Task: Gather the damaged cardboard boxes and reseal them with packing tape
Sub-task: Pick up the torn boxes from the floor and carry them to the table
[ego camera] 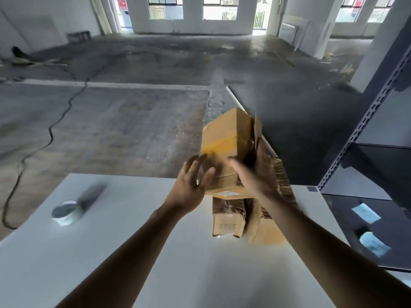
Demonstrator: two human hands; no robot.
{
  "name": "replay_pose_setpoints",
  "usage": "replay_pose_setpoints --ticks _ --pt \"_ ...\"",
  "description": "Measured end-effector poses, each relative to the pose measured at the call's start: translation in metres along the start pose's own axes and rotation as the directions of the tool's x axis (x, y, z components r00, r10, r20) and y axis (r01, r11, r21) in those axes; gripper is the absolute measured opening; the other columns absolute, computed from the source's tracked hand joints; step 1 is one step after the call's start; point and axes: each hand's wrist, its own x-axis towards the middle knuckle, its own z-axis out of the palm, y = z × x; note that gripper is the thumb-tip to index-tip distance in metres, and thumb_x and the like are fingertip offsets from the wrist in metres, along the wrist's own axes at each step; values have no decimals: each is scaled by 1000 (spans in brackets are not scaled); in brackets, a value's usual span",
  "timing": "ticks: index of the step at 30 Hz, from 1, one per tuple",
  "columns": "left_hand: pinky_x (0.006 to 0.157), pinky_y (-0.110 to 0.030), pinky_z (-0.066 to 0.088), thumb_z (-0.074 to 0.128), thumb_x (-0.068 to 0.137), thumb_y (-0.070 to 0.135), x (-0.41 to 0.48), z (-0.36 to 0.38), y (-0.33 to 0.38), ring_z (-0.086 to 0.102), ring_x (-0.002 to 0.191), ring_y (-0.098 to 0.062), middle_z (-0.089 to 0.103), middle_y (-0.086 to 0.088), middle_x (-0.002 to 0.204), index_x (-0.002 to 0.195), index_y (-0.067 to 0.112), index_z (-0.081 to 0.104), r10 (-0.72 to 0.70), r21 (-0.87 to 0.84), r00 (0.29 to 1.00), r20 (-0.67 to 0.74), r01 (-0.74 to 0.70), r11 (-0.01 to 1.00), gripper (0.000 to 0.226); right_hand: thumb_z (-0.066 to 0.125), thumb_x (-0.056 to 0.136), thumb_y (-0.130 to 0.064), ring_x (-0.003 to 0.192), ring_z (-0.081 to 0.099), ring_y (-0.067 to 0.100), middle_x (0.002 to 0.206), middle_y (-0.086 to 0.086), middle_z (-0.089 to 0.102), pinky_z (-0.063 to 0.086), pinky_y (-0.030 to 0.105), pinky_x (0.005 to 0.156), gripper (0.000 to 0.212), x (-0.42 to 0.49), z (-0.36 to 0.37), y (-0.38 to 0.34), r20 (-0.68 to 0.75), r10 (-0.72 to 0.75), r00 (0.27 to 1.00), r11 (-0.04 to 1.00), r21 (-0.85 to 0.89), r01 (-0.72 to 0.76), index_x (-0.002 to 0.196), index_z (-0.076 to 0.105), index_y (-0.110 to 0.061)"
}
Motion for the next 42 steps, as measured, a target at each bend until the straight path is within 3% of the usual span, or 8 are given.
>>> replay_pose_setpoints --ticks 9,13,15,17,20,29,34,42 --pt "108 -48 44 49 84 78 -3 -33 -62 32 143 -19 30 12 154 156 41 11 -179 -235 936 303 256 938 89 57 81 -75 139 35 43 157 12 24 37 55 107 104 3 92 -18 265 114 957 987 -143 -78 157 -5 -38" --pt "87 -17 53 51 89 62 -7 -36 -88 56 120 1 48 8 147 157 36 14 -291 -352 884 367 421 836 81 54 94 -57 137 42 34 154 11 35 42 49 108 85 11 118 -5 325 92 941 980 -200 -27 158 7 -29" --pt "96 -28 53 50 86 72 -7 -31 -107 60 119 -7 51 10 145 155 46 11 -341 -306 845 411 481 822 83 53 98 -47 132 50 27 153 6 42 47 45 106 72 14 128 4 311 62 948 980 -198 1 157 18 -25" --pt "105 -41 48 48 87 73 -4 -24 -123 58 123 -14 52 12 145 153 49 11 -388 -287 811 438 535 795 80 49 101 -42 115 62 23 142 6 54 55 37 91 59 15 137 14 301 65 951 976 -219 3 152 27 -22" --pt "95 -30 53 39 102 50 0 -16 -133 60 120 -14 53 10 142 152 44 16 -390 -290 790 473 558 777 56 42 105 -34 82 66 18 114 12 69 48 21 55 42 14 147 29 314 65 947 968 -249 16 143 37 -16" --pt "97 -37 52 36 103 52 2 11 -178 60 123 -14 51 10 147 152 50 10 -437 -172 726 531 598 783 55 44 106 -28 57 56 5 97 11 64 38 11 36 47 24 180 68 363 175 915 972 -211 -102 145 26 -11" --pt "98 -44 53 34 103 51 9 20 -182 57 127 -20 46 7 151 153 47 10 -473 -146 702 533 627 765 55 40 106 -36 89 59 10 133 4 52 38 5 41 58 35 187 72 357 203 912 970 -200 -138 155 16 -18" --pt "105 -42 47 29 101 56 10 26 -169 47 137 -23 35 5 158 157 38 2 -460 35 697 550 531 847 65 47 104 -33 120 58 20 138 8 55 50 27 88 48 32 164 69 202 77 976 959 -282 -17 146 39 -12"
